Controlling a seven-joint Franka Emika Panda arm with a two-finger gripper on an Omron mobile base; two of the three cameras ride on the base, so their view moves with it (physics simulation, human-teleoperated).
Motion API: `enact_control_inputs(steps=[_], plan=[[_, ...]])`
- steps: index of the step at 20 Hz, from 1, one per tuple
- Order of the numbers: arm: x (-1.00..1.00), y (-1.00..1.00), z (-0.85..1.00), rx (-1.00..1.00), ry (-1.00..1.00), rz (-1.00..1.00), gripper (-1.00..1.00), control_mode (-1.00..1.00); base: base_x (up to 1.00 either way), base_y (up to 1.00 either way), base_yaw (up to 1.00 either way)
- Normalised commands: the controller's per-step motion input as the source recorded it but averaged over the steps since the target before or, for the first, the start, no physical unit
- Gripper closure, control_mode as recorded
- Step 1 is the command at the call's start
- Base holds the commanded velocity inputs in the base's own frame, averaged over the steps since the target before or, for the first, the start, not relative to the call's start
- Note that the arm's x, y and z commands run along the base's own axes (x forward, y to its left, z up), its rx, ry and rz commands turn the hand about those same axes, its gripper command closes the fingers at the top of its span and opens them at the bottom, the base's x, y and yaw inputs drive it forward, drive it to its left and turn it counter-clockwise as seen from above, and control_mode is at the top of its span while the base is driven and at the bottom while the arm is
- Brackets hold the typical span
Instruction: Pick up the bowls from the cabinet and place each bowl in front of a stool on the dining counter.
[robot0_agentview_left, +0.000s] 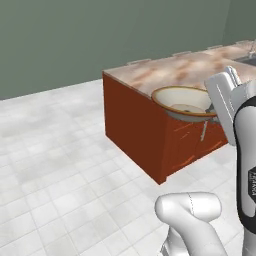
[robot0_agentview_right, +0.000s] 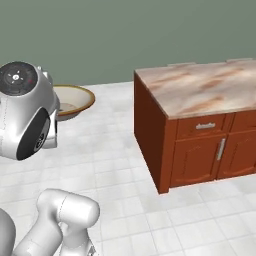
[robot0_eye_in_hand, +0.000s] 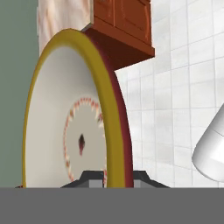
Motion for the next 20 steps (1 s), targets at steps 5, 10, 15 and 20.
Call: enact_control_inputs(steps=[5, 10, 15, 20], plan=[[0.00, 0.00, 0.00, 0.00, 0.00, 0.00, 1.00, 1.00, 1.00, 0.84, -0.06], [0.00, 0.00, 0.00, 0.00, 0.00, 0.00, 1.00, 1.00, 0.97, 0.90, -0.51], [0.00, 0.00, 0.00, 0.00, 0.00, 0.00, 1.00, 1.00, 0.81, 0.76, -0.68], [0.00, 0.00, 0.00, 0.00, 0.00, 0.00, 1.00, 1.00, 0.84, 0.80, -0.67]])
